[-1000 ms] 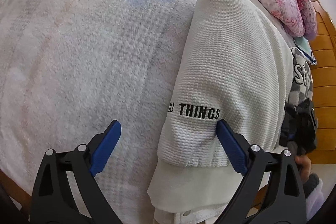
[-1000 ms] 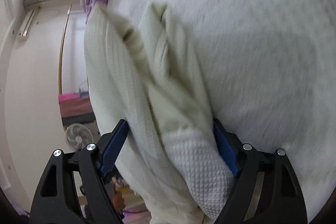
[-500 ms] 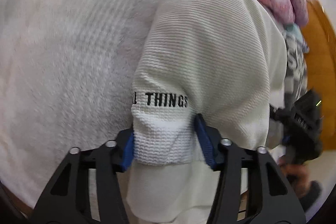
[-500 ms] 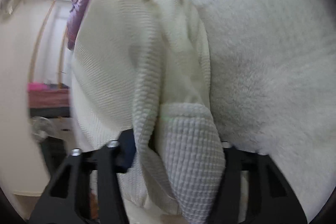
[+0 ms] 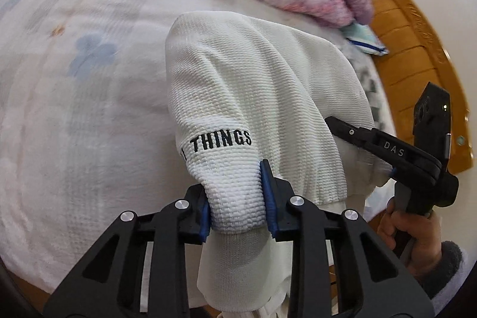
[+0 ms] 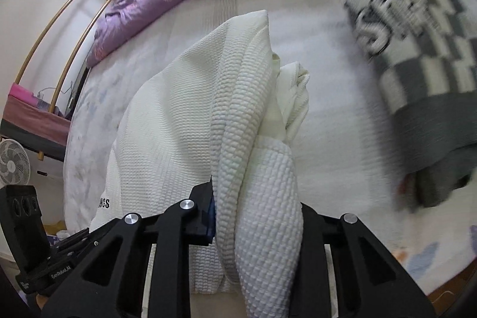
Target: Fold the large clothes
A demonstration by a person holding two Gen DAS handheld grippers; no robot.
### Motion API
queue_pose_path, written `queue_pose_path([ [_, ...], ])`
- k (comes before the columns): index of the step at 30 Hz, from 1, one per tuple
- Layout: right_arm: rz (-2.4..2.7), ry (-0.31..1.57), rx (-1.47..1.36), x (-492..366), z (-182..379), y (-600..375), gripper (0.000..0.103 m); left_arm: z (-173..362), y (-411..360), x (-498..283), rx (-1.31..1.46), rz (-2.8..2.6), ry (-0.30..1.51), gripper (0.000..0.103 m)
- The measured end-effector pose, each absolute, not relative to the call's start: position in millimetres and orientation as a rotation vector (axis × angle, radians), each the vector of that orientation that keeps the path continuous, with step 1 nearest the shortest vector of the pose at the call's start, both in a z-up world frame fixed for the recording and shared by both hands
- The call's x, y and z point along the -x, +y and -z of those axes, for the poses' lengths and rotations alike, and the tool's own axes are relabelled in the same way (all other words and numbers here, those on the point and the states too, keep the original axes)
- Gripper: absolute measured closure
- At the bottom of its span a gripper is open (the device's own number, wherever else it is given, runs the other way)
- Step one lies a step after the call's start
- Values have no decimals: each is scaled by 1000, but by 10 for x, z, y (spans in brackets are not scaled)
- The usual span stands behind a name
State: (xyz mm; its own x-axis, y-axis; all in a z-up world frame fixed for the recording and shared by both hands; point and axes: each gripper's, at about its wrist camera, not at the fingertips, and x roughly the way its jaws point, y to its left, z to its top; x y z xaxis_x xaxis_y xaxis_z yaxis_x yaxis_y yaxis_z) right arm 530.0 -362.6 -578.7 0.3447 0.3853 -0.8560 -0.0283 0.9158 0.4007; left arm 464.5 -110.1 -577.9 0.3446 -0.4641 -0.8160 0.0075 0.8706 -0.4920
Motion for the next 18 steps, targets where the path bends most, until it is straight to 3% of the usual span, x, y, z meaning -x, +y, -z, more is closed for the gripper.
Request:
queue_pose_path([
  [10,-118,990,-357,-5124,4590,-4382,80,4725,-1958,-4834,395,550,1035,76],
  [18,-45,922,-320,-5547,4160,-5611,80,4476,-3245,-5391,384,624,974,76],
])
